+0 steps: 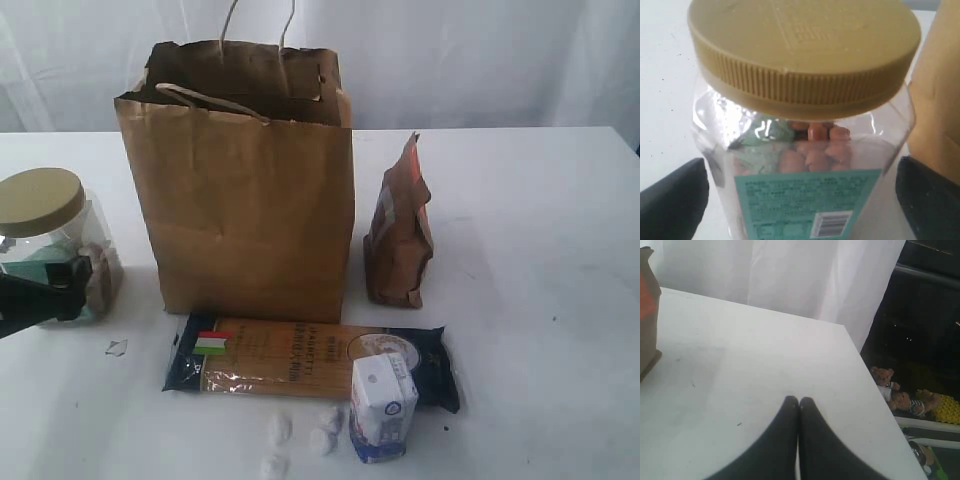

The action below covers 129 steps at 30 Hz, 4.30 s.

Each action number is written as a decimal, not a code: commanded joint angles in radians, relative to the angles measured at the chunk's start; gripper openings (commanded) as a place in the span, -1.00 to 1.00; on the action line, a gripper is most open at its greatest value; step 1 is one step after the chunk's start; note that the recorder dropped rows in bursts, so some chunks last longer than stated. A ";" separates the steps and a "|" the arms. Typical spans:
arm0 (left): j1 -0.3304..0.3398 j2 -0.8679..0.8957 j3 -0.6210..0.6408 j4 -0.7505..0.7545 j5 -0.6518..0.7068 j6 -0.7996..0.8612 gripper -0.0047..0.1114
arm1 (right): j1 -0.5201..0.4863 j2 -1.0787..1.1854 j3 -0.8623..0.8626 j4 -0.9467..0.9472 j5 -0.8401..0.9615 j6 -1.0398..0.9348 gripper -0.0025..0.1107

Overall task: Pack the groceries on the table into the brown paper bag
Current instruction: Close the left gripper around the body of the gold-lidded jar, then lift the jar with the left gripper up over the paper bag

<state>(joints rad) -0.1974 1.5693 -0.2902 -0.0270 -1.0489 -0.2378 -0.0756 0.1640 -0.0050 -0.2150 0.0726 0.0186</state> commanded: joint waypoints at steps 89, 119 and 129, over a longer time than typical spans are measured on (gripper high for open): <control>0.021 -0.257 -0.306 -0.067 -0.085 -0.148 -0.92 | -0.005 -0.004 0.005 -0.001 -0.005 0.005 -0.96; 0.184 0.122 -1.119 1.378 -0.172 -1.308 -0.92 | -0.005 -0.004 0.005 0.001 -0.005 0.005 -0.96; 0.073 0.163 -1.119 1.530 -0.172 -1.205 -0.92 | -0.005 -0.004 0.005 0.001 -0.005 0.005 -0.96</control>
<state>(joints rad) -0.0899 1.7497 -1.3955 1.5326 -1.1890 -1.4994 -0.0756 0.1640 -0.0050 -0.2150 0.0726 0.0186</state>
